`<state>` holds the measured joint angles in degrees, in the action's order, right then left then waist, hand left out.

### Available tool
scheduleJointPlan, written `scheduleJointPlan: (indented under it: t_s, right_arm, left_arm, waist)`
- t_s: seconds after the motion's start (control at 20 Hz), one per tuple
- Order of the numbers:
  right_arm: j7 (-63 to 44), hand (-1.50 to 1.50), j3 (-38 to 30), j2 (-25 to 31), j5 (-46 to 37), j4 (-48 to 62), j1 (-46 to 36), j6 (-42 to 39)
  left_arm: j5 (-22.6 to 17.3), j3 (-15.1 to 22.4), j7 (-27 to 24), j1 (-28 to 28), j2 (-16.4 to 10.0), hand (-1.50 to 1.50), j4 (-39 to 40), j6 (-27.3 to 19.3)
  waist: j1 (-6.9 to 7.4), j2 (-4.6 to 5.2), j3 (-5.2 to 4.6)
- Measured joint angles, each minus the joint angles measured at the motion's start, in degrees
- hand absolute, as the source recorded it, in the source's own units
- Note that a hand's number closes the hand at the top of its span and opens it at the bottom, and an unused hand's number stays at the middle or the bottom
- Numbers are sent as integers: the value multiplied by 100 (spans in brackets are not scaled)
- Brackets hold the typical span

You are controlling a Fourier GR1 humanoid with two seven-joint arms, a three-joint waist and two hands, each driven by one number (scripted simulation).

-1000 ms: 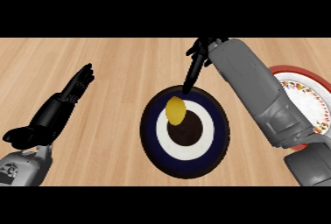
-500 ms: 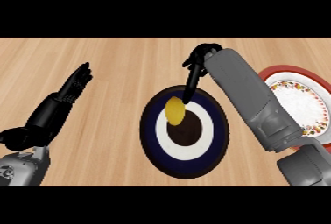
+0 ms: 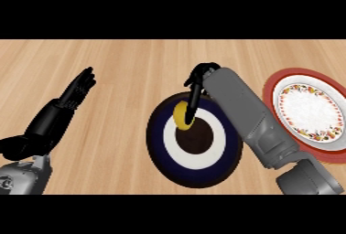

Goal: Pick the lemon from the plate and place it in the plate

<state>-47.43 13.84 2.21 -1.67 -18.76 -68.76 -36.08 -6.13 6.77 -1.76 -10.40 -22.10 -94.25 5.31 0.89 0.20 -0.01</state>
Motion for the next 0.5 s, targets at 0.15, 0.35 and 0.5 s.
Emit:
scheduleJointPlan:
  t_s: [0.15,0.35,0.5]
  right_arm:
    - [13,-150,47,-96,17,-40,158,-27]
    - [-54,-150,166,-154,171,-141,279,-67]
    - [-11,-150,382,-150,244,-349,471,-127]
  left_arm:
    - [101,28,105,-54,101,0,-30,-25]
    - [191,2,-77,60,161,0,55,66]
    - [273,35,14,79,236,0,-38,46]
  waist:
    - [9,-1,0]
    - [25,-7,-3]
    - [33,-57,-8]
